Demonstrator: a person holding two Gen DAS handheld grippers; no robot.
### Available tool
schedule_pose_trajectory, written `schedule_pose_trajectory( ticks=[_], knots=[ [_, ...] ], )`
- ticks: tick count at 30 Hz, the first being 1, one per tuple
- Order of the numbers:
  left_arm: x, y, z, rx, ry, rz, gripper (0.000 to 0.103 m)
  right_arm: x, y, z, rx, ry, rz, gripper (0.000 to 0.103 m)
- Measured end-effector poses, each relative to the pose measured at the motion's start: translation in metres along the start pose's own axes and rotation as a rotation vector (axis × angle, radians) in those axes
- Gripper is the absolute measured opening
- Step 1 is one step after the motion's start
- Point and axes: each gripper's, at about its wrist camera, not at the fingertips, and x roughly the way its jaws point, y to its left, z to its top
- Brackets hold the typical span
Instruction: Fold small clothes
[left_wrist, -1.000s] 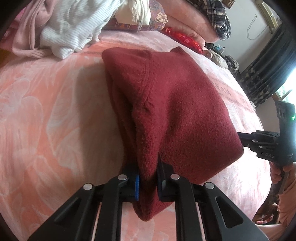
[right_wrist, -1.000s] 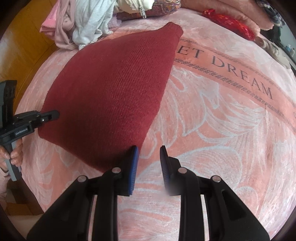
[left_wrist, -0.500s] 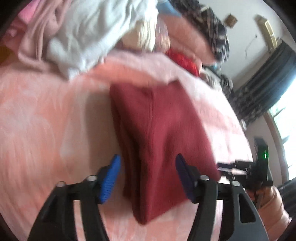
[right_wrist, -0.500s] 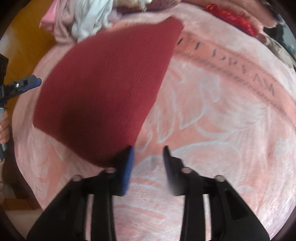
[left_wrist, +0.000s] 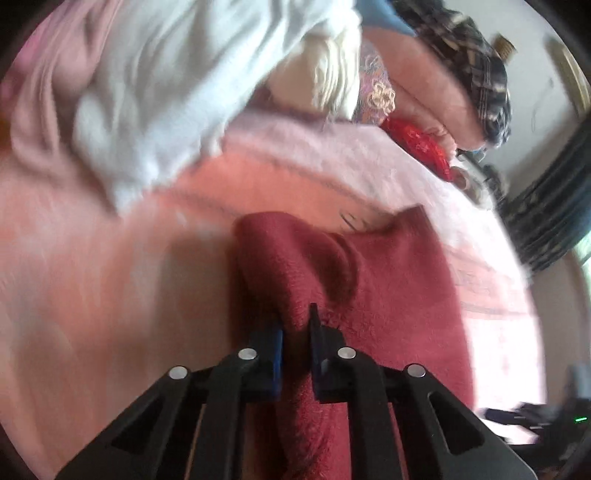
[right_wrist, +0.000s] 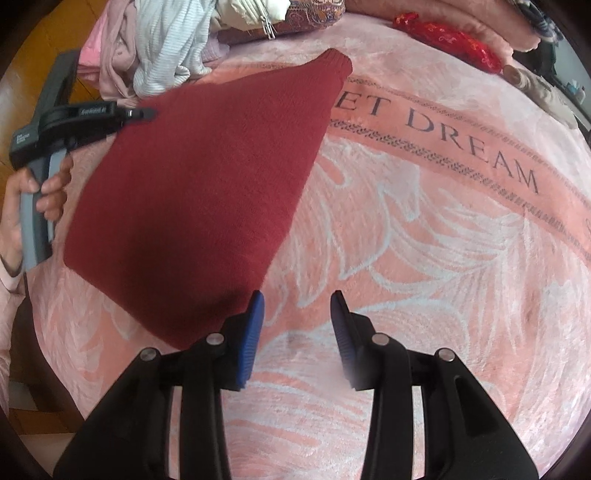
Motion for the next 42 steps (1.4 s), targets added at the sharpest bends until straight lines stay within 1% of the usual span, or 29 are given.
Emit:
schedule_pose_trajectory(
  ticks=[1,2,3,4,5,6,7,8,9,10,11,13,16,18,20,21,25,27,29,30,33,34,35,36,37,38,39,41,42],
  knots=[
    [0.011,0.002,0.0,-0.006,0.023,0.036,0.011,0.001,0.0,0.0,0.0,0.004,0.008,0.038],
    [0.019,0.006,-0.002,-0.029,0.056,0.014,0.011,0.001,0.001,0.0,-0.002,0.004,0.013,0.038],
    [0.021,0.007,-0.004,-0.036,0.071,-0.005,0.011,0.0,0.0,0.0,-0.002,0.0,0.014,0.038],
    [0.016,0.007,-0.007,-0.031,0.067,-0.012,0.014,-0.002,-0.001,0.001,0.0,-0.003,0.019,0.038],
    [0.01,0.008,-0.008,-0.032,0.071,-0.029,0.017,-0.003,-0.003,0.003,0.008,-0.005,0.03,0.04],
    [0.004,0.01,-0.009,-0.047,0.08,-0.05,0.028,-0.005,-0.007,0.005,0.03,-0.007,0.057,0.041],
    [-0.004,0.016,-0.011,-0.09,0.103,-0.098,0.046,-0.007,-0.01,0.008,0.049,-0.006,0.08,0.041],
    [-0.011,0.024,-0.015,-0.138,0.125,-0.172,0.053,-0.008,-0.013,0.01,0.067,-0.006,0.101,0.041],
    [-0.017,0.029,-0.018,-0.165,0.146,-0.231,0.067,-0.01,-0.015,0.015,0.083,-0.008,0.119,0.042],
    [-0.02,0.032,-0.023,-0.173,0.159,-0.251,0.08,-0.011,-0.015,0.02,0.094,-0.011,0.131,0.046],
    [-0.021,0.034,-0.027,-0.18,0.176,-0.263,0.083,-0.011,-0.016,0.026,0.104,-0.014,0.137,0.054],
    [-0.018,0.034,-0.035,-0.184,0.197,-0.26,0.084,-0.007,-0.016,0.036,0.141,-0.018,0.164,0.06],
    [-0.003,0.031,-0.039,-0.166,0.248,-0.253,0.084,0.006,-0.012,0.049,0.173,0.004,0.202,0.06],
    [0.005,0.029,-0.039,-0.157,0.27,-0.264,0.084,0.015,-0.008,0.057,0.178,0.008,0.203,0.062],
    [0.014,0.026,-0.039,-0.143,0.288,-0.283,0.084,0.023,-0.008,0.063,0.203,0.006,0.22,0.069],
    [0.018,0.025,-0.038,-0.137,0.298,-0.295,0.086,0.026,-0.009,0.066,0.211,0.007,0.227,0.07],
    [0.026,0.025,-0.035,-0.144,0.324,-0.341,0.088,0.038,-0.01,0.076,0.232,0.022,0.26,0.072],
    [0.029,0.022,-0.035,-0.138,0.336,-0.34,0.088,0.046,-0.007,0.08,0.234,0.039,0.282,0.073],
    [0.03,0.018,-0.036,-0.116,0.341,-0.338,0.089,0.053,-0.005,0.082,0.24,0.053,0.295,0.079],
    [0.03,0.016,-0.037,-0.102,0.343,-0.331,0.089,0.059,-0.003,0.083,0.247,0.06,0.299,0.08],
    [0.031,0.01,-0.039,-0.074,0.334,-0.322,0.089,0.067,-0.003,0.082,0.263,0.063,0.311,0.079],
    [0.03,0.008,-0.039,-0.066,0.325,-0.316,0.085,0.068,-0.003,0.08,0.269,0.062,0.32,0.076],
    [0.029,0.007,-0.04,-0.057,0.316,-0.313,0.082,0.067,-0.005,0.079,0.274,0.057,0.329,0.07],
    [0.027,0.006,-0.041,-0.047,0.306,-0.31,0.072,0.066,-0.007,0.078,0.28,0.052,0.34,0.066],
    [0.026,0.006,-0.041,-0.047,0.294,-0.323,0.061,0.063,-0.008,0.077,0.282,0.041,0.356,0.058],
    [0.023,0.007,-0.042,-0.06,0.284,-0.345,0.057,0.06,-0.01,0.076,0.279,0.032,0.363,0.053],
    [0.022,0.008,-0.043,-0.067,0.275,-0.356,0.052,0.057,-0.01,0.075,0.278,0.024,0.369,0.05],
    [0.02,0.006,-0.044,-0.061,0.259,-0.364,0.047,0.049,-0.01,0.072,0.26,0.003,0.377,0.044],
    [0.016,0.005,-0.045,-0.058,0.246,-0.377,0.044,0.044,-0.01,0.071,0.254,-0.002,0.38,0.043]
  ],
)
